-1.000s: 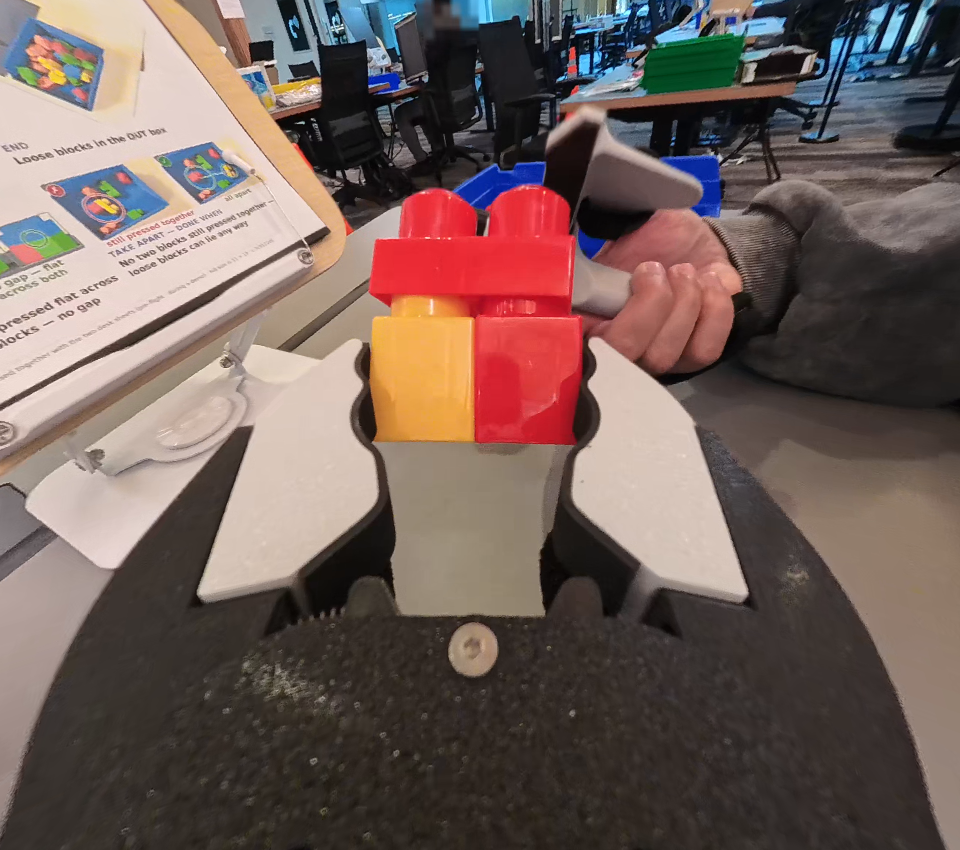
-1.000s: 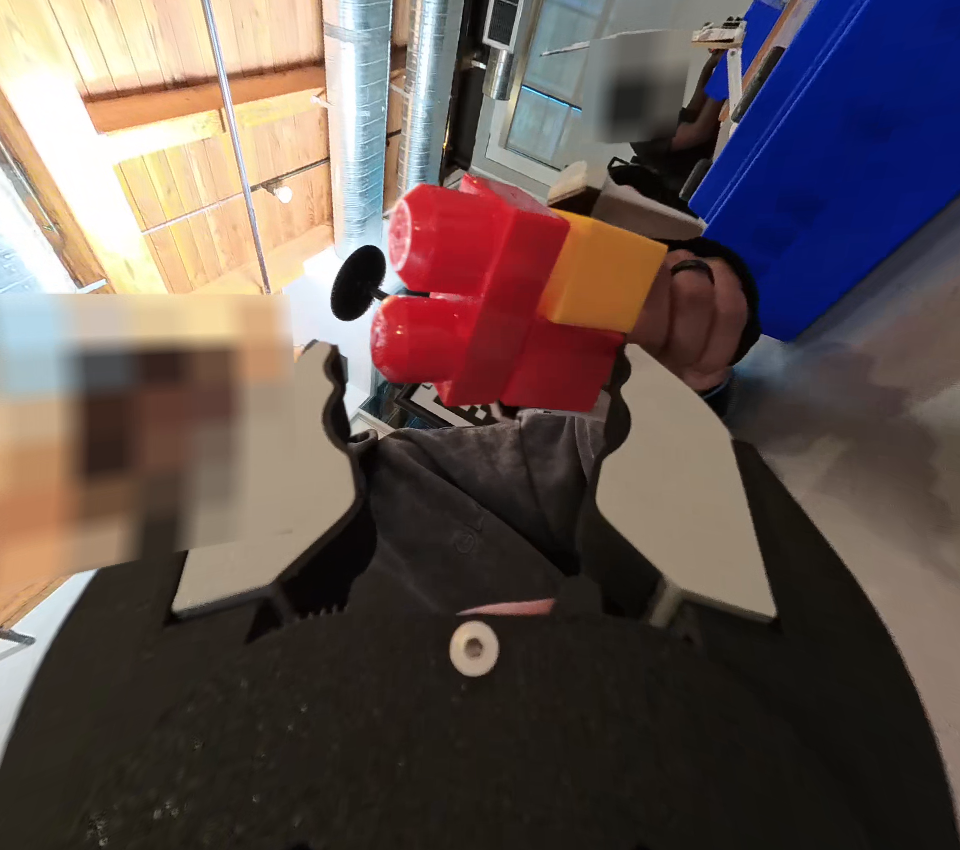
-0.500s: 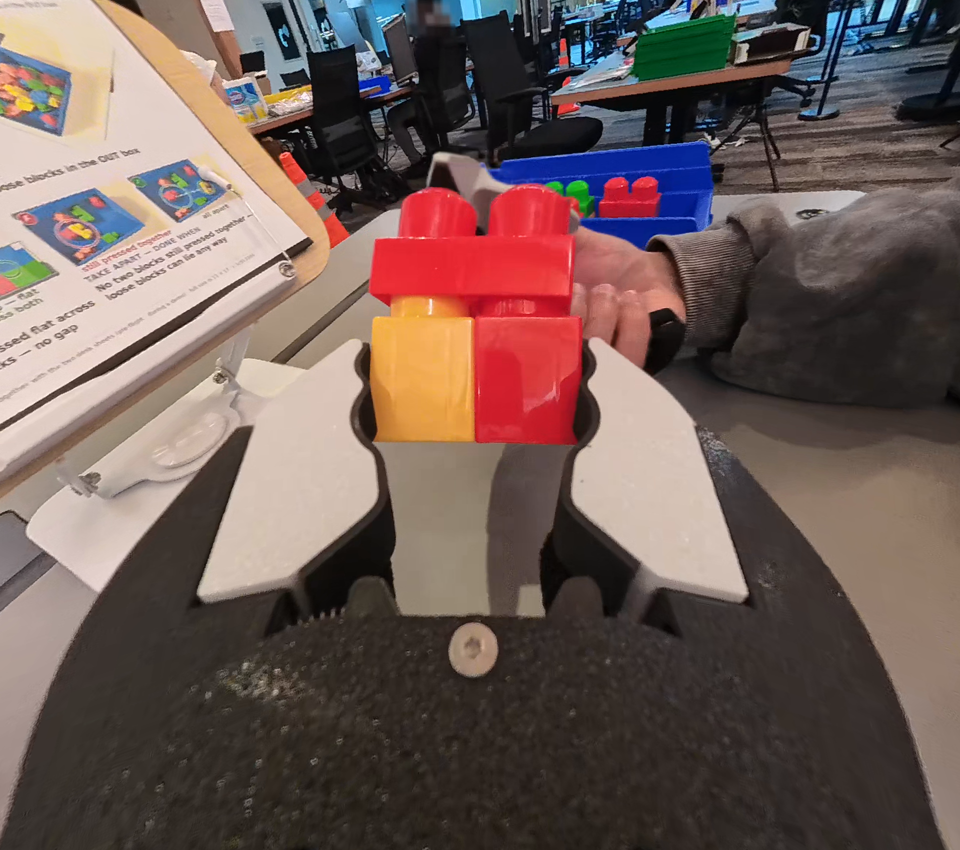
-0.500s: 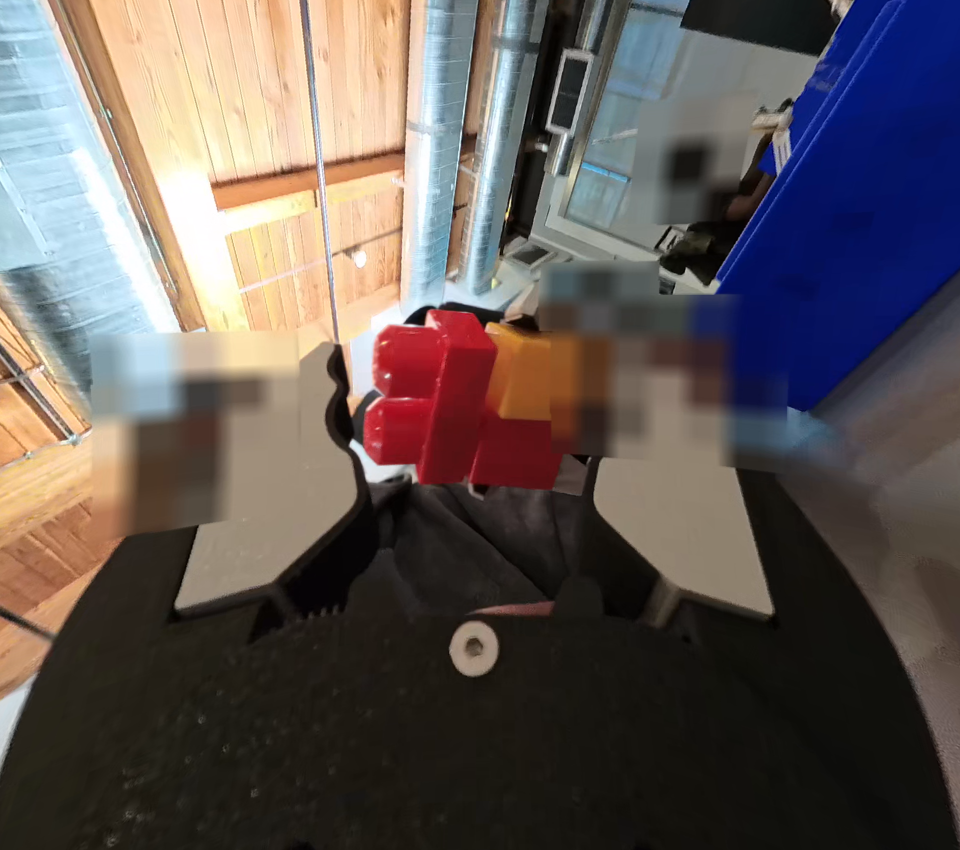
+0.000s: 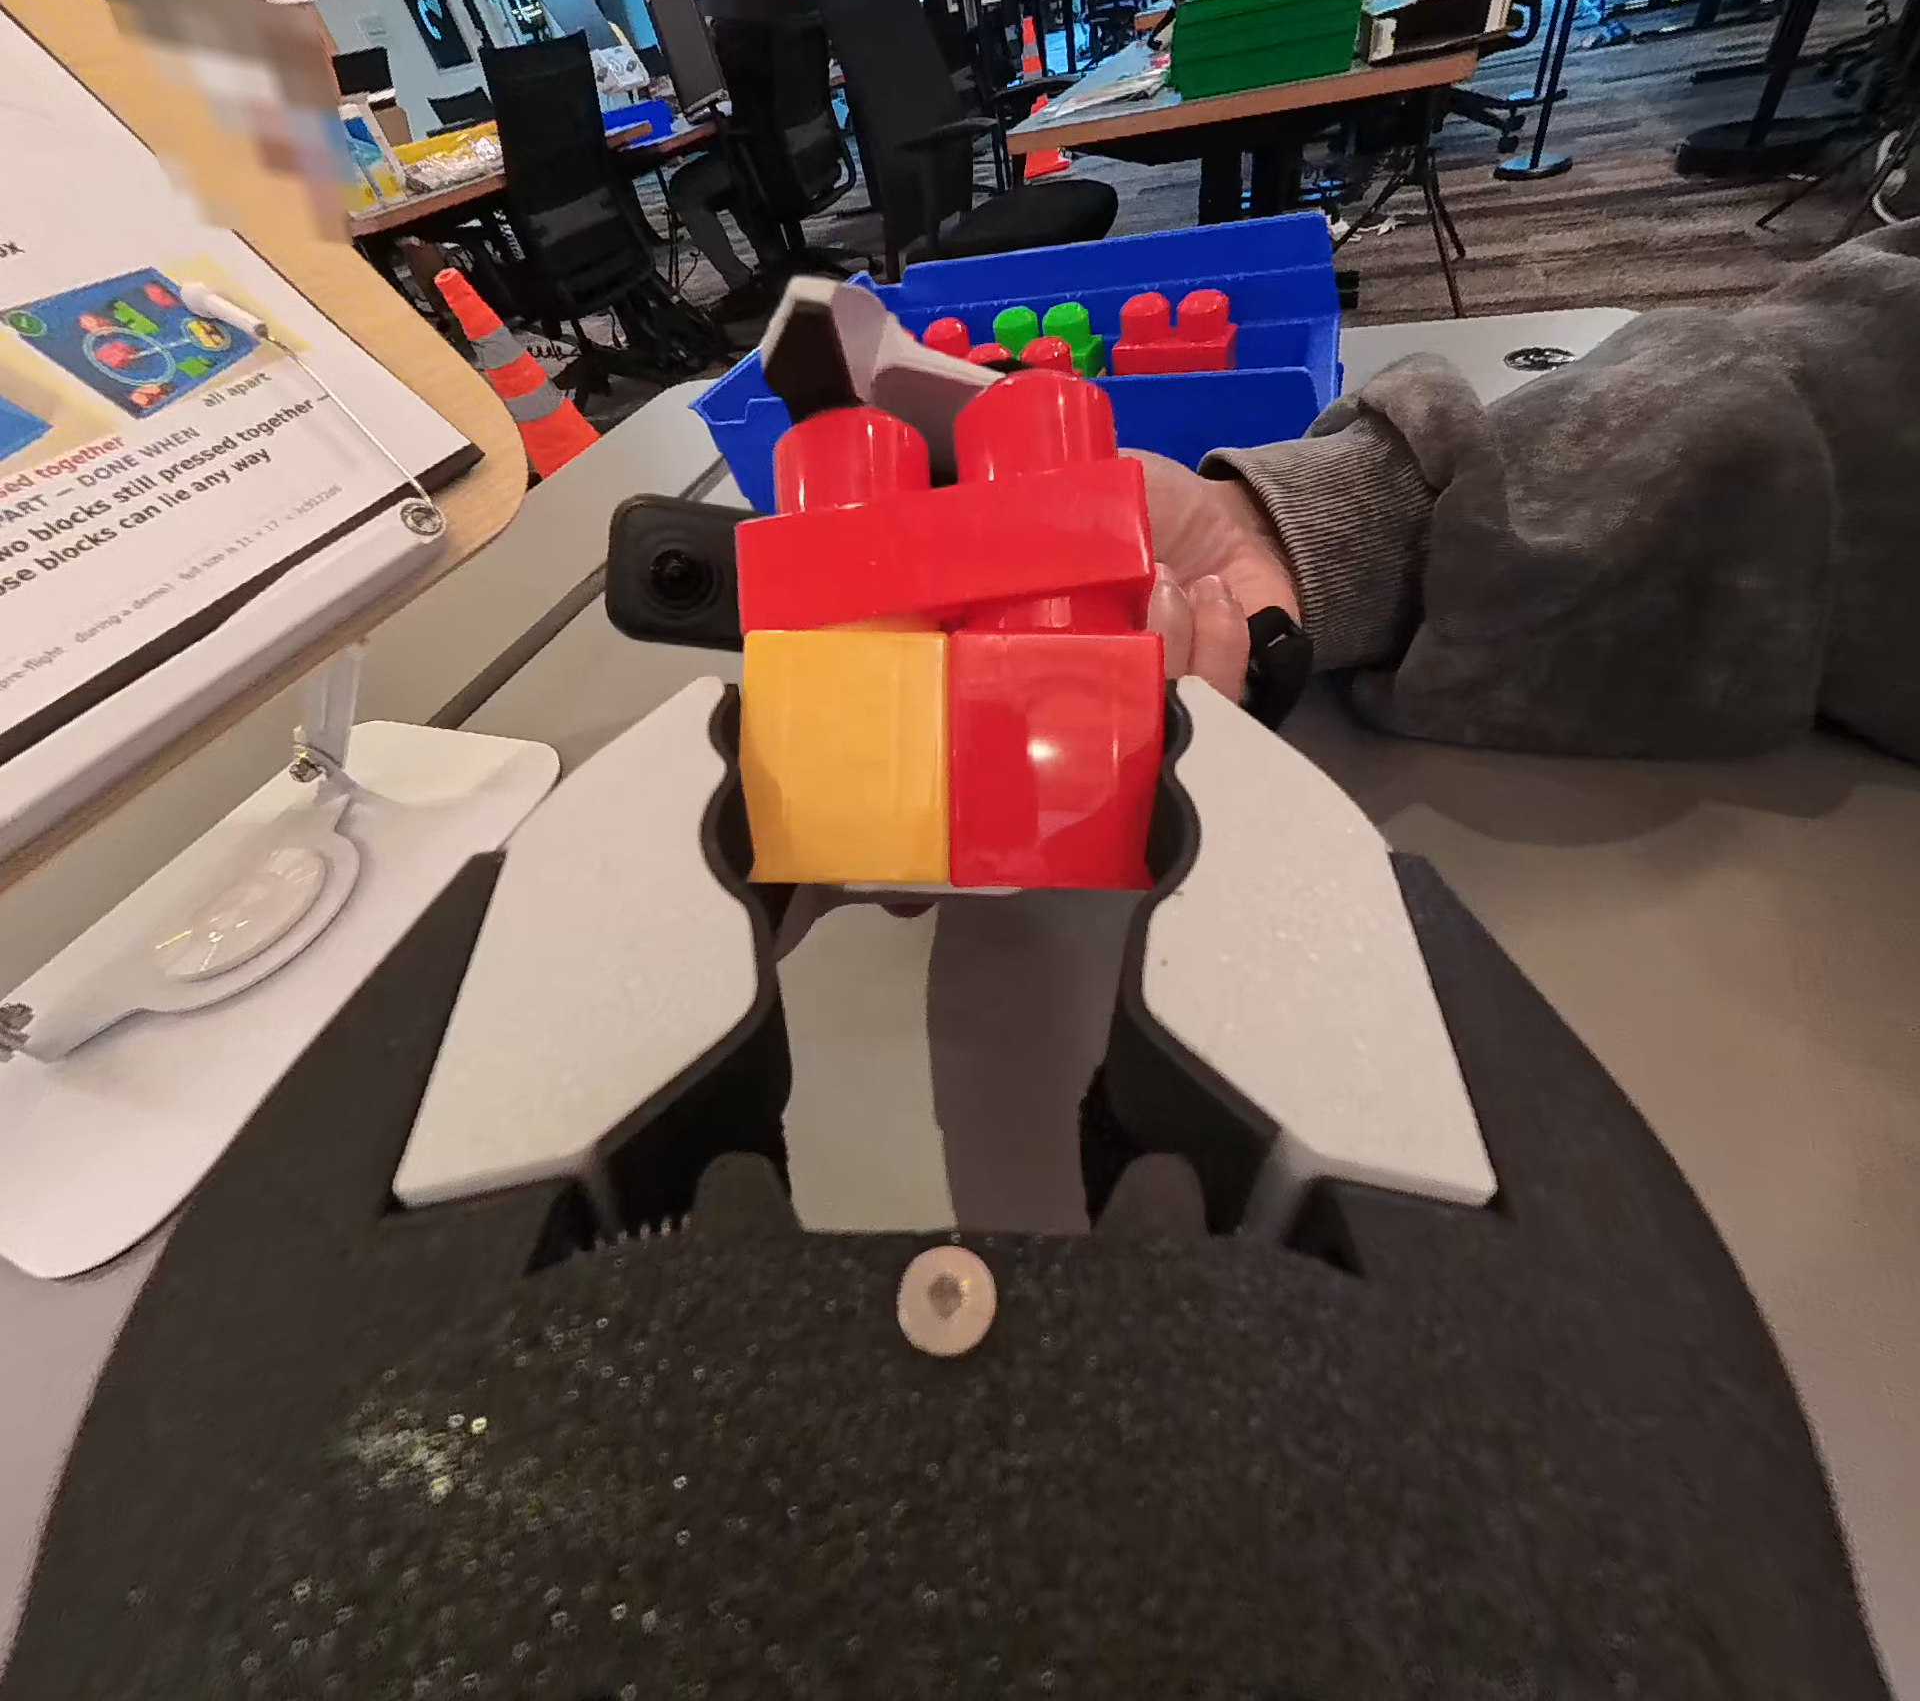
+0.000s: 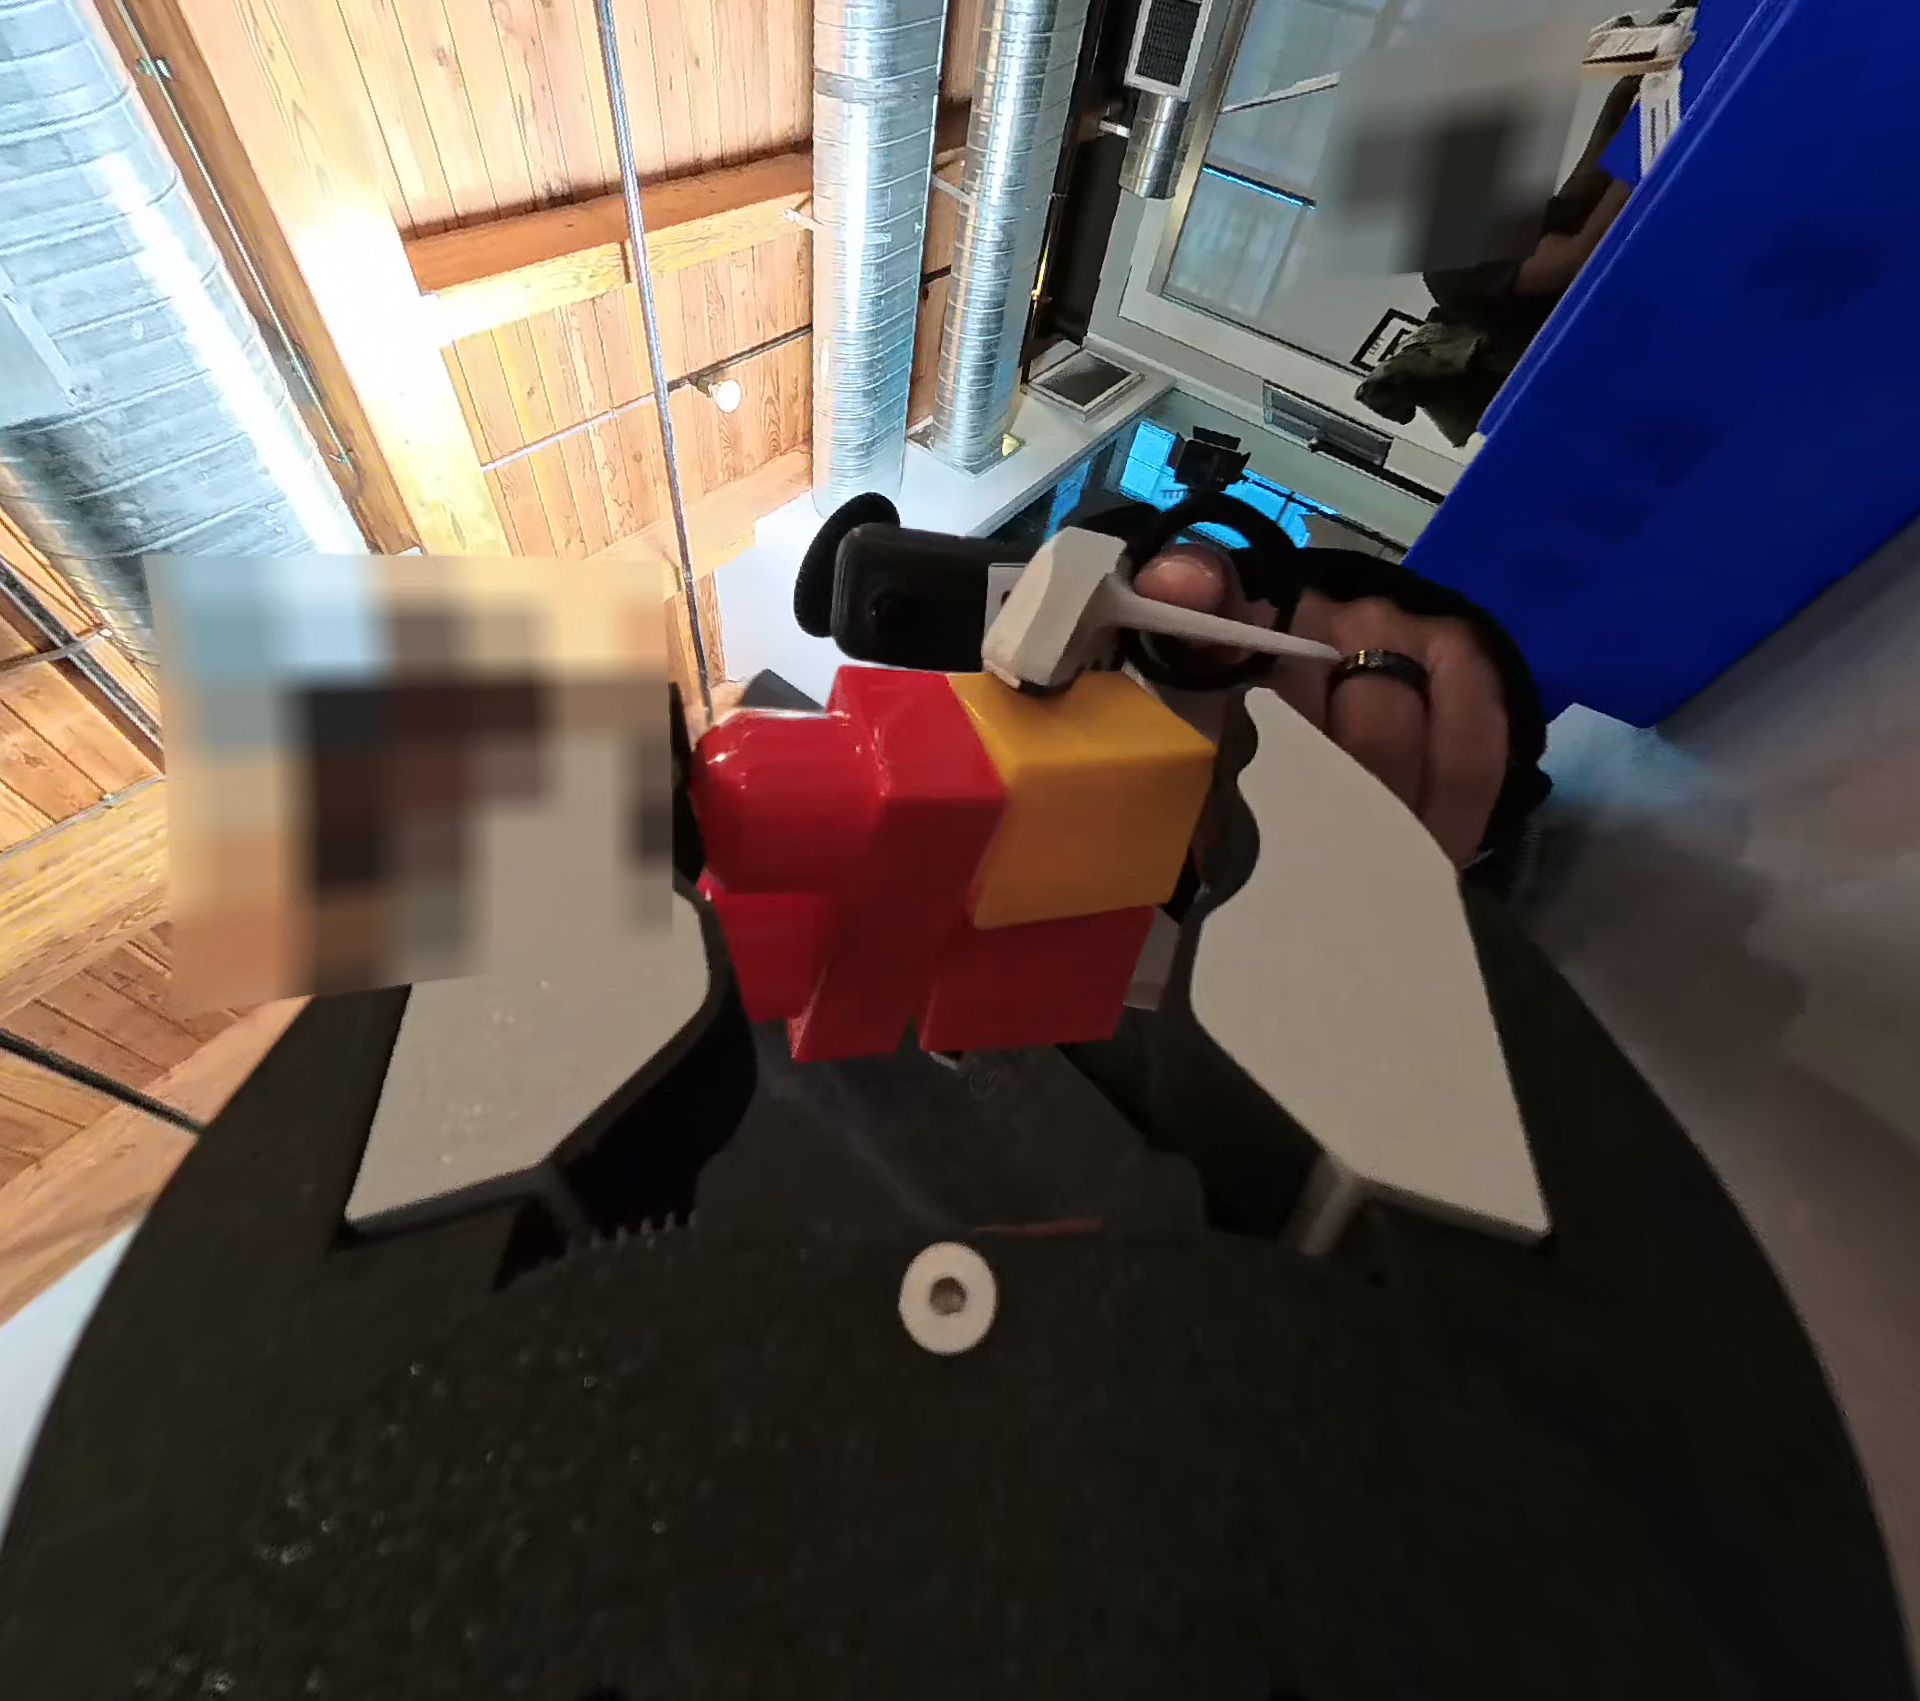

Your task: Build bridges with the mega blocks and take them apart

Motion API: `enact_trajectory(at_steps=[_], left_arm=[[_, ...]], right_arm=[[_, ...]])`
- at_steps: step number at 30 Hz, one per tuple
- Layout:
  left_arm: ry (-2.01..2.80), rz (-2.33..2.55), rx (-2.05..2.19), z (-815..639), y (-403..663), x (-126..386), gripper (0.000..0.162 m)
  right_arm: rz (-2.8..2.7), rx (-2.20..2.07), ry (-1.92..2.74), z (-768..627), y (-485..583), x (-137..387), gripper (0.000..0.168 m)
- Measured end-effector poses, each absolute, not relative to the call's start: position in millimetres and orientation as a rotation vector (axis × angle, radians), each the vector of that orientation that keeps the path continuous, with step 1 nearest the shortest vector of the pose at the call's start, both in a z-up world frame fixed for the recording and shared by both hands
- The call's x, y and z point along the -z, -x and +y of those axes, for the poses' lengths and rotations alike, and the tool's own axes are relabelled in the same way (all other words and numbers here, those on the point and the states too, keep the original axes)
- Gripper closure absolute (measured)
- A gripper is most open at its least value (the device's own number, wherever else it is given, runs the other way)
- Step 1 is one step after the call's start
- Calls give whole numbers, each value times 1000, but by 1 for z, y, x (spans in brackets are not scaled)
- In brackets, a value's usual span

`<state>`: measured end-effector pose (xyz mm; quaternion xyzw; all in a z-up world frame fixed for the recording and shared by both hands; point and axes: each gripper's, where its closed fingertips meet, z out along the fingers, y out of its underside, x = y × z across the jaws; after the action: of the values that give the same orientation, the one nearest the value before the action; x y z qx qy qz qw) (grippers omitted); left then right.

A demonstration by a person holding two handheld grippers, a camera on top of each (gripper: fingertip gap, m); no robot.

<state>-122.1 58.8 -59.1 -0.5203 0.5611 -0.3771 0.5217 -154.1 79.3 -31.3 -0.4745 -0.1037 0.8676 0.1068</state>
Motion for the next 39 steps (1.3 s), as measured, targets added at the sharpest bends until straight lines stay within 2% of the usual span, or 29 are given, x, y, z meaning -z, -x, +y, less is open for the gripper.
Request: enact_trajectory(at_steps=[6,13,18,23,27,39], left_arm=[[1234,1355,858,59,120,63,87],[1237,1346,847,60,122,59,87],[1223,1275,841,69,133,44,87],[1227,1285,846,70,134,48,88],[1220,1324,806,66,128,57,87],[1264,1344,821,71,126,70,87]], right_arm=[[-344,-2437,1412,79,153,33,72],[-268,-2486,1377,81,155,29,72],[-238,-2451,1331,77,145,21,58],[-303,-2537,1430,52,157,36,58],[-307,-2595,1396,50,161,33,68],[-343,-2499,1497,51,163,47,69]])
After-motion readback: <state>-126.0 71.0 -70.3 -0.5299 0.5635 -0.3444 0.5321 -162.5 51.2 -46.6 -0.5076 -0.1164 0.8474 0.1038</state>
